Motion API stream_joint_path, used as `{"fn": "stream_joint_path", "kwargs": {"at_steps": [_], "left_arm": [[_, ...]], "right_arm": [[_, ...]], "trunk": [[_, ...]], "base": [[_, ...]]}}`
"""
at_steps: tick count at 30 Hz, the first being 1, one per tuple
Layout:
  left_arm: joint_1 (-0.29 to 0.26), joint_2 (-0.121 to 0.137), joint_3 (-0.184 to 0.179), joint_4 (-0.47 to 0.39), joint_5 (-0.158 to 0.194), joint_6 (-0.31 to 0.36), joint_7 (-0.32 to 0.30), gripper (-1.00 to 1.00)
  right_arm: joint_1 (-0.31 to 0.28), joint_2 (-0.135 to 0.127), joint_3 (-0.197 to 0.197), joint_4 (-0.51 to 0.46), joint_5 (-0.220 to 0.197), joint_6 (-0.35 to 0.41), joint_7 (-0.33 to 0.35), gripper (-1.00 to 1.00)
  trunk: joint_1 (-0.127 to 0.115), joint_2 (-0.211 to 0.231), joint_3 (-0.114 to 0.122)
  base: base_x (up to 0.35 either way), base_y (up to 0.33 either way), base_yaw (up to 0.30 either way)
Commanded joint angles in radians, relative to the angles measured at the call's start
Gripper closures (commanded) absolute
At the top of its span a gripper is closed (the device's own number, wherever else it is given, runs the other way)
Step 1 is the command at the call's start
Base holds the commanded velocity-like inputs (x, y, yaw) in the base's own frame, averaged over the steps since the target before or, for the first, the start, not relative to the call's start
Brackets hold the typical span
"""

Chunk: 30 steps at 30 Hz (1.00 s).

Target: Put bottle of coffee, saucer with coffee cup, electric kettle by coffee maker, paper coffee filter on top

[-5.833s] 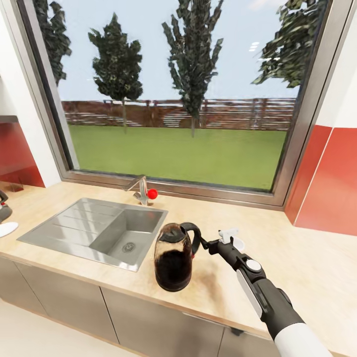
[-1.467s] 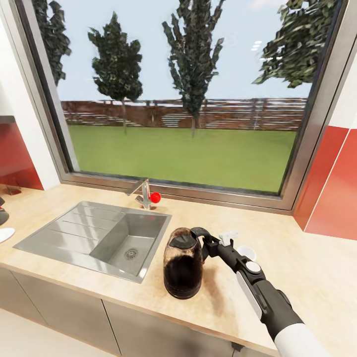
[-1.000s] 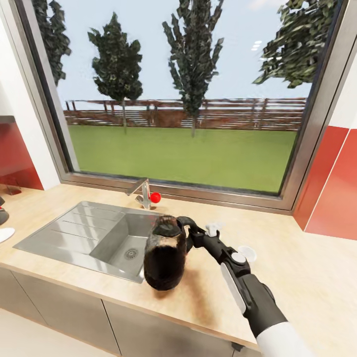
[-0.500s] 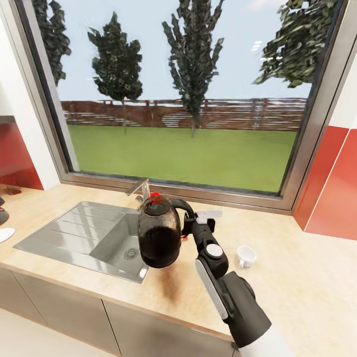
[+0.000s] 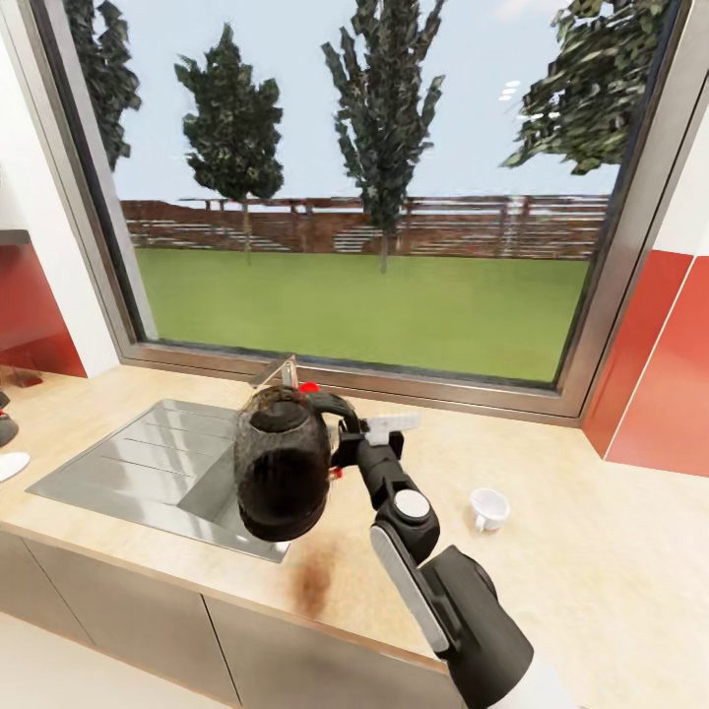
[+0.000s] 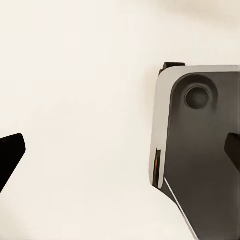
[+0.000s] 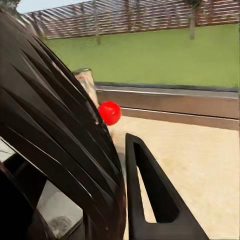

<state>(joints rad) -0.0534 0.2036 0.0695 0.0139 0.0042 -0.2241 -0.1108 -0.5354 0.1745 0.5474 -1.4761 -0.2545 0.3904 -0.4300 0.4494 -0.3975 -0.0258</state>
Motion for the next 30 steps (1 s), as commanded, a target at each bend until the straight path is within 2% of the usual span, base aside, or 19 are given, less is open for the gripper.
{"fn": "stream_joint_path", "kwargs": {"at_steps": [1, 3, 6, 10, 17, 26, 30], "left_arm": [[-0.001, 0.0, 0.007, 0.001, 0.001, -0.003, -0.006, -1.0], [-0.001, -0.001, 0.008, 0.001, 0.002, -0.003, -0.006, -1.0], [-0.001, -0.001, 0.01, 0.001, 0.004, -0.003, -0.005, -1.0], [-0.002, -0.001, 0.01, 0.001, 0.006, -0.003, -0.004, -1.0], [-0.002, -0.001, 0.01, 0.001, 0.006, -0.003, -0.008, -1.0], [-0.002, -0.001, 0.01, 0.001, 0.005, -0.002, -0.014, -1.0], [-0.002, -0.001, 0.01, 0.001, 0.005, -0.001, -0.016, -1.0]], "right_arm": [[-0.002, 0.0, 0.001, -0.003, -0.041, 0.006, -0.007, 1.0], [-0.002, 0.0, 0.002, -0.004, -0.116, 0.007, -0.007, 1.0], [-0.002, 0.0, 0.002, -0.004, -0.164, 0.008, -0.007, 1.0], [-0.002, 0.0, 0.003, -0.003, -0.178, 0.01, -0.007, 1.0], [-0.002, 0.0, 0.032, -0.004, -0.181, 0.01, -0.007, 1.0], [-0.002, 0.0, 0.034, -0.004, -0.181, 0.01, -0.007, 1.0], [-0.002, 0.0, 0.034, -0.004, -0.181, 0.01, -0.007, 1.0]], "trunk": [[0.001, -0.003, -0.002], [0.001, -0.003, -0.002], [0.001, -0.003, -0.002], [0.001, -0.003, -0.002], [0.001, -0.003, -0.002], [0.001, -0.003, -0.002], [0.001, -0.003, -0.002]], "base": [[0.0, 0.0, 0.052], [0.0, 0.0, 0.159], [0.0, 0.0, 0.237], [0.0, 0.0, 0.267], [0.0, 0.0, 0.277], [0.0, 0.006, 0.278], [0.0, 0.21, 0.278]]}}
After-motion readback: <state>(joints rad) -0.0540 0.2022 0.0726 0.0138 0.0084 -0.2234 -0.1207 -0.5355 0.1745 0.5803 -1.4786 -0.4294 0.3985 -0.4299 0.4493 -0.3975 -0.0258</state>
